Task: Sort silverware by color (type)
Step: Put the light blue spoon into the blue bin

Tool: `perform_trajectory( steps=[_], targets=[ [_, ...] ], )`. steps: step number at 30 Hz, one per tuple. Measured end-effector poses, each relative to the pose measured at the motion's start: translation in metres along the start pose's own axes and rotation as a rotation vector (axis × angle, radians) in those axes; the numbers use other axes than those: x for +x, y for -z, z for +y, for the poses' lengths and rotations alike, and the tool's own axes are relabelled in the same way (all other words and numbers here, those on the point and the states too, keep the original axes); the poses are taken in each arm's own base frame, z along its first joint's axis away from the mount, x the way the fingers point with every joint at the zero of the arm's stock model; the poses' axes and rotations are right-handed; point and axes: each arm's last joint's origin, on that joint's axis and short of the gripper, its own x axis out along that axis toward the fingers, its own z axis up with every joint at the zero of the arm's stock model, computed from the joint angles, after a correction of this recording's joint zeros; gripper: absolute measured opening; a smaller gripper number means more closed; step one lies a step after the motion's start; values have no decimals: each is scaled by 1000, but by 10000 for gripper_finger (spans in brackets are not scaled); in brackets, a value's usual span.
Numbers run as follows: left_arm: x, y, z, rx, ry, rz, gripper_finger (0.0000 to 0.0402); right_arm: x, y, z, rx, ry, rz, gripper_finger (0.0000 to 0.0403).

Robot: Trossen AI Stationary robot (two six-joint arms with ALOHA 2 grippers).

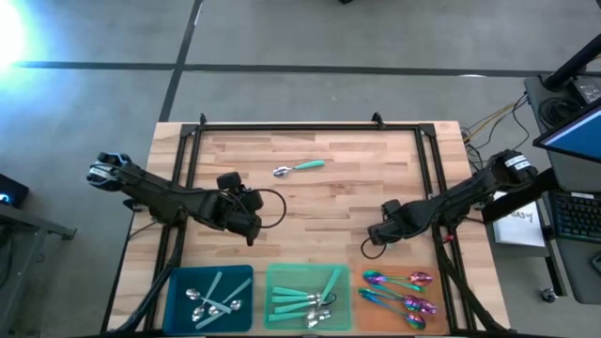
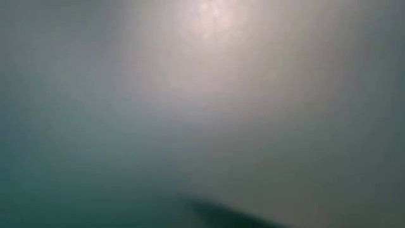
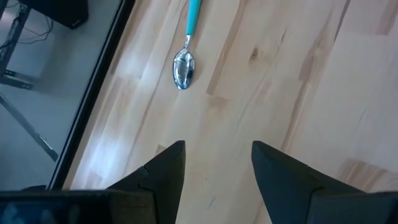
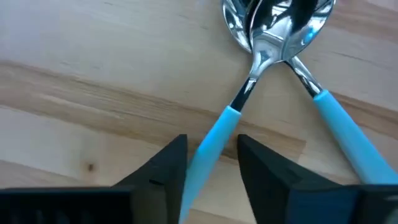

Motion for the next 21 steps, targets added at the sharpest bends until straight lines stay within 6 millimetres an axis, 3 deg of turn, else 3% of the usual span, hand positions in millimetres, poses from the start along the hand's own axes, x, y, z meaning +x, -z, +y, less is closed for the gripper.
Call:
perform_trajectory(
  steps=[7,11,15,21],
  targets=[
    [0,-4,-2,-48,18,-32,170,1,0,0,-106,-2,0,28],
    [0,-8,-4,-72,37,-64,170,-2,0,1,-199,-22,5,24],
    [-1,-15,-7,-127,71,-121,170,-17,-1,5,-302,-90,0,24],
    [2,-26,-17,-226,147,-261,170,-58,-8,18,-469,-281,-189,24]
  ],
)
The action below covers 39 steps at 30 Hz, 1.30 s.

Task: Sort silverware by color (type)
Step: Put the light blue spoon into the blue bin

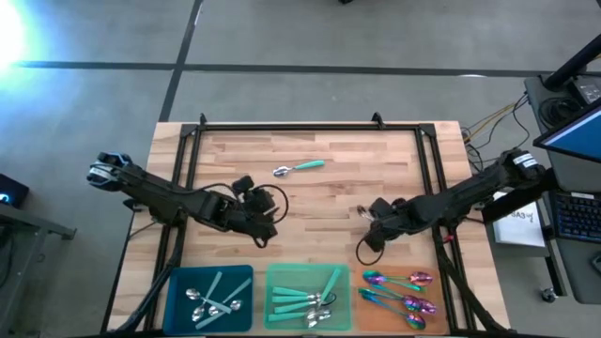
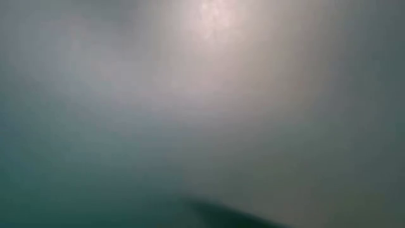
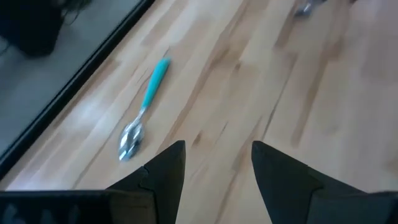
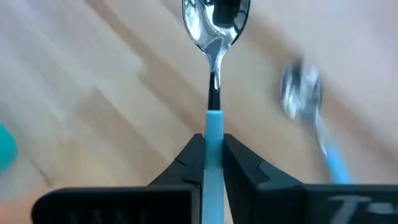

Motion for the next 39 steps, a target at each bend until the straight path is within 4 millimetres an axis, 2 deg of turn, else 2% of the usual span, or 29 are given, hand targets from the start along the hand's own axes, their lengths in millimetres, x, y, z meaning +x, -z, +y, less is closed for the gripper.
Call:
perform_trajectory(
  steps=[4,11,16,20,28,32,39],
  targets=[
    [12,2,-10,-18,72,-152,170,-22,-18,12,-107,-62,-265,24],
    [30,12,-23,-70,166,-464,170,-48,-47,42,-321,-225,-699,24],
    [42,17,-31,-134,204,-591,170,-63,-59,58,-468,-300,-931,24],
    [51,15,-42,-153,213,-632,170,-70,-64,62,-523,-318,-1010,24],
    [60,-12,-68,-51,221,-691,170,-63,-70,61,-565,-282,-1020,24],
    [59,-19,-70,-52,215,-712,170,-57,-71,65,-606,-319,-998,24],
    [57,-23,-70,-95,236,-730,170,-59,-73,71,-680,-380,-1059,24]
  ],
)
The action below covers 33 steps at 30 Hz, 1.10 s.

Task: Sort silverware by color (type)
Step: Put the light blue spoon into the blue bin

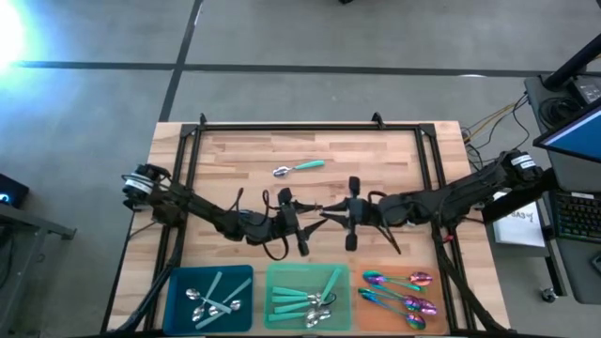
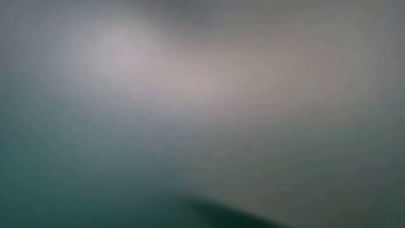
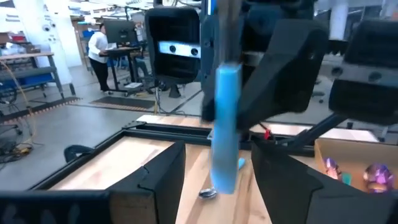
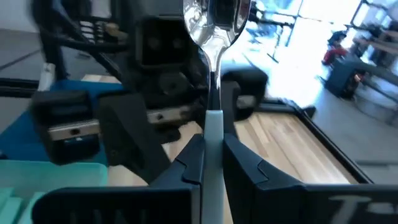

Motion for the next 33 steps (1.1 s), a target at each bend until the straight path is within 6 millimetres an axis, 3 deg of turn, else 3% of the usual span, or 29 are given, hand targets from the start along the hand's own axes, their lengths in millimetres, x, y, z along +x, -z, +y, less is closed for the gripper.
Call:
perform_trajectory(
  steps=[7,15,21,28,33],
  targets=[
    [0,0,0,-42,13,-3,153,2,-1,1,-14,-14,-26,24],
    [2,0,1,-74,77,4,32,8,6,4,-18,-16,1,24],
    [4,3,4,-110,74,34,32,9,10,4,16,-12,25,29],
    [1,1,7,-99,73,96,32,3,4,0,45,34,22,100],
    [-9,-2,14,-93,58,237,32,-8,9,-4,61,55,135,137]
  ],
)
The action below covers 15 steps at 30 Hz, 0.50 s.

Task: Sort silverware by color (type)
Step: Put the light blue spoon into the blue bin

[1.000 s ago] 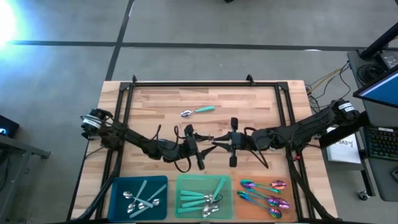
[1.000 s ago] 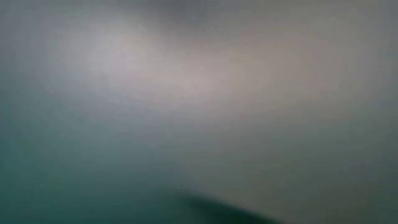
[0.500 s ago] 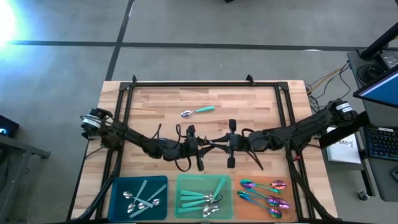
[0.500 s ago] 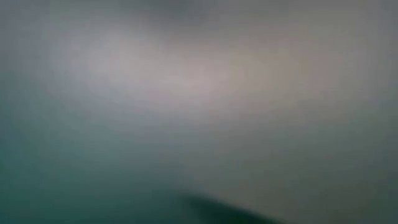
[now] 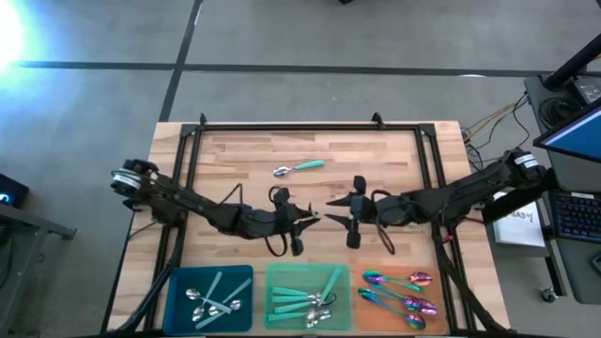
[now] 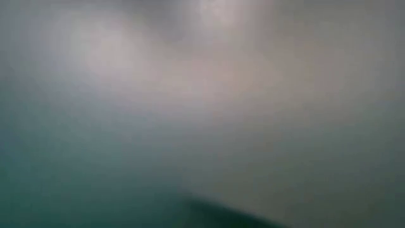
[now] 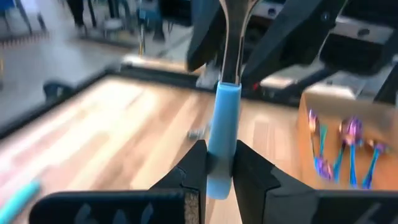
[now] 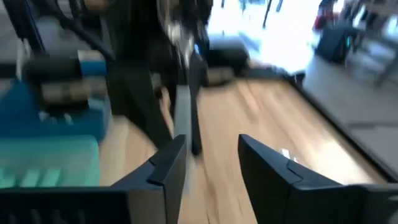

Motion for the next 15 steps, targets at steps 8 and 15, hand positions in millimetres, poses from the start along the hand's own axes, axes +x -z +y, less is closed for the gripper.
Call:
perform_trajectory(
  steps=[8,15],
  targets=[
    [-44,-6,7,-180,124,347,32,-10,23,-7,152,69,252,141],
    [-89,-10,-8,-421,205,536,32,-11,35,-11,184,117,365,128]
  ],
)
